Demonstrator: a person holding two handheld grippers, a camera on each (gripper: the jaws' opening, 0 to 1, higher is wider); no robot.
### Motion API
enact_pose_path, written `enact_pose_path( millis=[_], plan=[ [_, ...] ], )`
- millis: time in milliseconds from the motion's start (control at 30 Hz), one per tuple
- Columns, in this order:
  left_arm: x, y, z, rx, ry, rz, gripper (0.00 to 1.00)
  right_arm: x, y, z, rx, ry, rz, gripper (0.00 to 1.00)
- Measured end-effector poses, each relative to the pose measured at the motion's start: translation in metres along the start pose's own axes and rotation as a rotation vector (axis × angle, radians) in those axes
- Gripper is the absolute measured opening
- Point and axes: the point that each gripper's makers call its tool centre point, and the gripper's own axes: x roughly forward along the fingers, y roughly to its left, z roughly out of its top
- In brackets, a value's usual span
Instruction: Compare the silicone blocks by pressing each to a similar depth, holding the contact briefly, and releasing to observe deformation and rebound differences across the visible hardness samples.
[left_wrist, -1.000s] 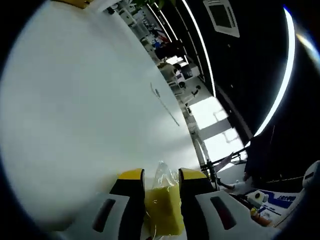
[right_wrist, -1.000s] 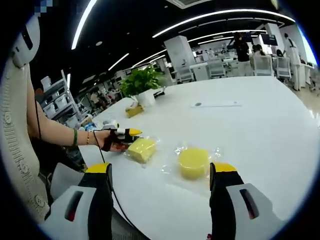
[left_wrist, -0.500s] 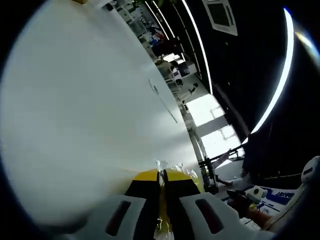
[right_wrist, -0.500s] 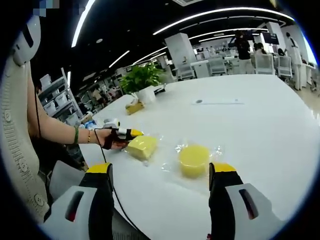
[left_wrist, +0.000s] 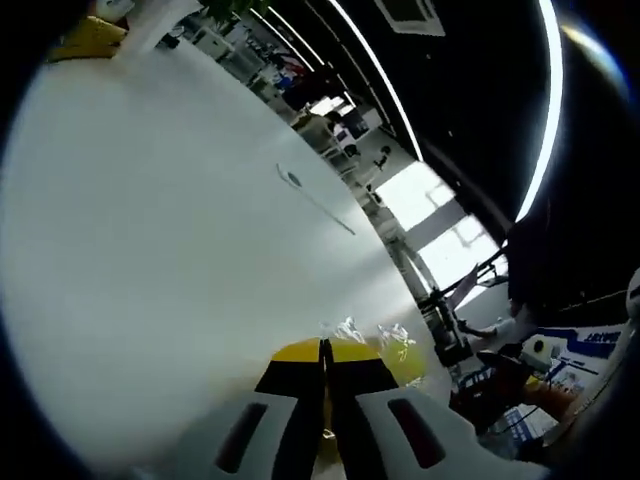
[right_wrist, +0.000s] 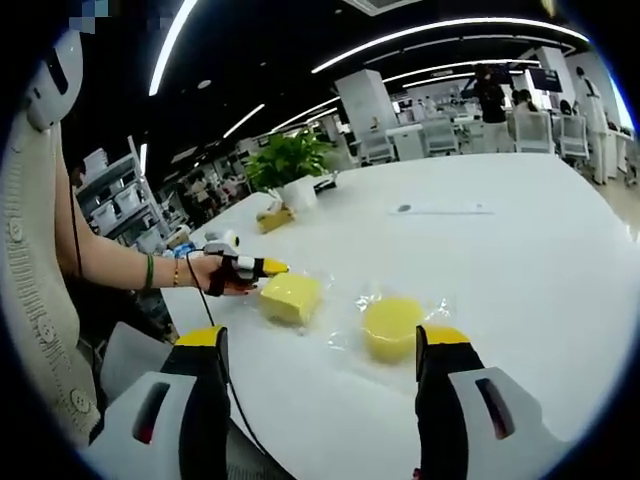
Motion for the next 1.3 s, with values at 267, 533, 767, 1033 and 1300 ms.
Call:
enact_pose_path(
  millis=[267,533,767,1033,1300],
  plan=[
    [-0.006,-0.024,0.010,0.102,-0.029,0.034,0.00,-0.007,0.006,0.013,-0.017,-0.049,0.019,0.73],
    [-0.008,-0.058,0.019,0.285,-0.022,0.096,0.00,-0.017,0.012,0.026,-0.048,-0.102,0.028,0.73],
    [-0.004,-0.094,0.016,0.438,0.006,0.098,0.00,-0.032,0.019,0.031,-0.061,-0.150,0.038,0.73],
    [-0.007,-0.132,0.015,0.602,0.026,0.120,0.00,-0.047,0.029,0.040,-0.104,-0.193,0.061,0.73],
    [-0.027,-0.182,0.042,0.721,-0.019,0.105,0.00,-0.052,0.038,0.057,-0.169,-0.186,0.148,0.71]
  ],
)
